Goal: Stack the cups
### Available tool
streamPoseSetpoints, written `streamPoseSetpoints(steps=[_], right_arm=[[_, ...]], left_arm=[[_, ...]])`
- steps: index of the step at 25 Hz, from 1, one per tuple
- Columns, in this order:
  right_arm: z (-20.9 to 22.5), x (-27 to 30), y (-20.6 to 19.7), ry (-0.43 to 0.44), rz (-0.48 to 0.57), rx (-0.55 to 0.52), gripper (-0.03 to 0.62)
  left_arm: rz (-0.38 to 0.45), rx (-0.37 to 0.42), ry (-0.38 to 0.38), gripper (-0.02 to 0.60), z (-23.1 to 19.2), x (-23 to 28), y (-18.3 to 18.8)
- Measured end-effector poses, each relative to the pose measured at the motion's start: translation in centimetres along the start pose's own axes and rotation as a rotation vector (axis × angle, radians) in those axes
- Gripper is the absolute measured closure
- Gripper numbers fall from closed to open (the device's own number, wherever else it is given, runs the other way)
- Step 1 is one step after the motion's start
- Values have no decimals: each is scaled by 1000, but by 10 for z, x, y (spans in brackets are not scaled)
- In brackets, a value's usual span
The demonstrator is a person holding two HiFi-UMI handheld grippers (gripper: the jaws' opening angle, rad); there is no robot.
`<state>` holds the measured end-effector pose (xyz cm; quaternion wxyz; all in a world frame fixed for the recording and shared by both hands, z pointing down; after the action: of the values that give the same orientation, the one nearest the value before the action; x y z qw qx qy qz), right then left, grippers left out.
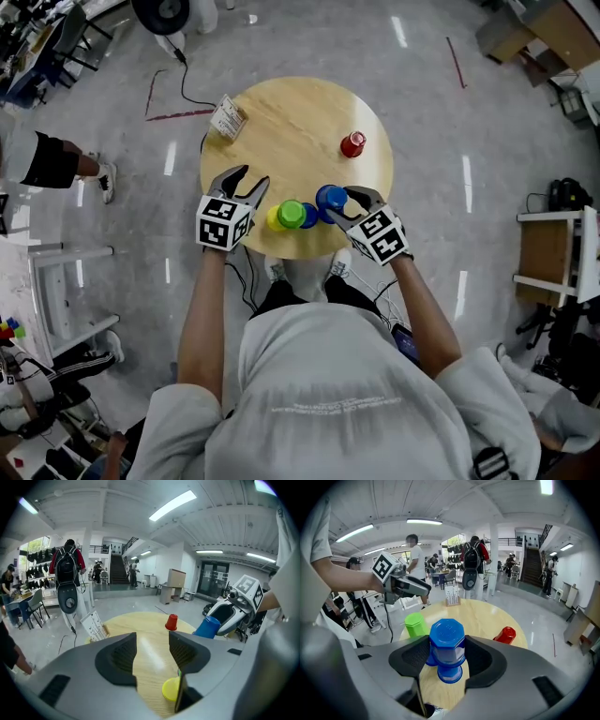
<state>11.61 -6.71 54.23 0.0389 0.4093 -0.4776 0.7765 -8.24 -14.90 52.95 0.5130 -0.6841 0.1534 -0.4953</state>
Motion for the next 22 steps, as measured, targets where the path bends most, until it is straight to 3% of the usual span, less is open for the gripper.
streamPoseSetpoints(steps=[13,19,22], right_arm=[[-21,23,-18,61,-80,-25,336],[-20,27,-20,64,-70,-24,333],[-23,27,-18,88,-59,-22,289]], left_arm=[[-31,4,-25,350,13,-4,-14],[-33,-4,-20,350,10,-1,-15],[-27,-8,-27,350,11,0,-13]])
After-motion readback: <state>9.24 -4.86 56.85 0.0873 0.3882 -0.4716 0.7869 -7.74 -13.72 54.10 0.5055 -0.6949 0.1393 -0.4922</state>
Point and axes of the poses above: the fingertips, and each gripper's own axes: x forward along the fingers, z to its right, y out of its top, the point moved 4 cm from there along -x, backward along the fingers, and after that the axes turned 14 degrees about y, right-handed, at the moved point
